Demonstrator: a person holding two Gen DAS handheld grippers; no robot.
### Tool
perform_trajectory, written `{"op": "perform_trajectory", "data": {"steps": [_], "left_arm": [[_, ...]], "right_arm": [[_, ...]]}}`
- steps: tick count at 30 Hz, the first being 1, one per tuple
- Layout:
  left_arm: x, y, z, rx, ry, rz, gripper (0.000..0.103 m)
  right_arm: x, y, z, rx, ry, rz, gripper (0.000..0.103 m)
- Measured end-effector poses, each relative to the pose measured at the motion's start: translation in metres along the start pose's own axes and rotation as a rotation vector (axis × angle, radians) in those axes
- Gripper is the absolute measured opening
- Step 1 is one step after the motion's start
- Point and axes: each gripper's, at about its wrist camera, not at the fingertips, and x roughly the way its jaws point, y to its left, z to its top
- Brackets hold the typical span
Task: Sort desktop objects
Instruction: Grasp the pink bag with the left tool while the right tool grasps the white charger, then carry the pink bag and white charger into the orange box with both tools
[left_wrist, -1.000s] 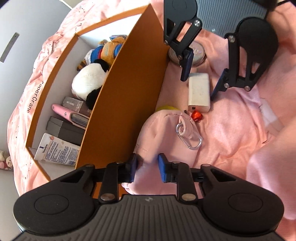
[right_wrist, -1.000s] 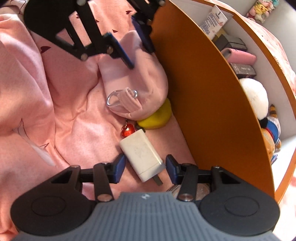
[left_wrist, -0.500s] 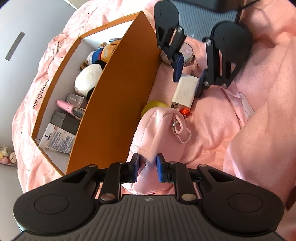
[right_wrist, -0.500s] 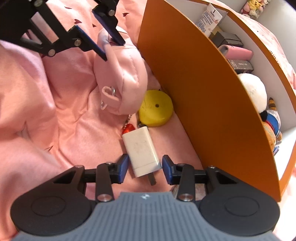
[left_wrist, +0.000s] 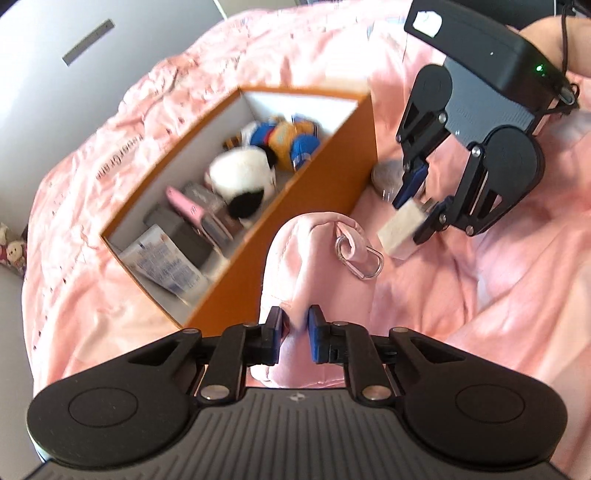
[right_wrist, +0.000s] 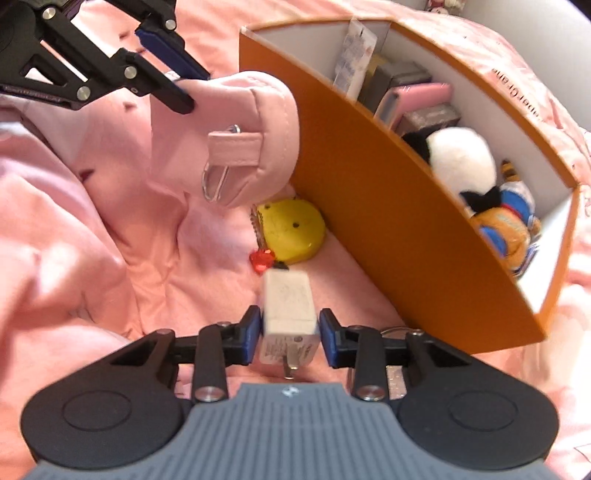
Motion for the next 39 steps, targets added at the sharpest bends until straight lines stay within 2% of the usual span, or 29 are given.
{"op": "perform_trajectory", "data": {"steps": [8,13,18,22,25,32,39], "left_arm": [[-0.045,0.026,0.027,-0.020,-0.082,0.006,0.016],[-0.061,0.052,0.052,-0.004,-0.126,0.089,0.016],[-0.054,0.071,0.071,0.061,-0.136,0.141,0.016],[-0.026,0.081,0.077,0.101,-0.078,0.129,0.016],[0.000,0.084,0.076,0.116,-0.016,0.085,0.016],[0.043,0.087,0.070,0.189,0.091,0.041,0.015],[0.080,0.078,0.063,0.318,0.183,-0.046,0.015]], "right_arm": [[-0.046,-0.034,0.005,0.043,-0.096,-0.025,0.035],[-0.083,-0.045,0.018,0.043,-0.171,-0.045,0.035],[-0.112,-0.059,0.036,0.063,-0.272,-0.079,0.035],[-0.116,-0.077,0.046,0.104,-0.308,-0.128,0.035],[-0.105,-0.095,0.052,0.164,-0.304,-0.130,0.035],[-0.074,-0.131,0.058,0.290,-0.248,-0.029,0.036],[-0.048,-0.145,0.065,0.312,-0.186,0.033,0.036]]}}
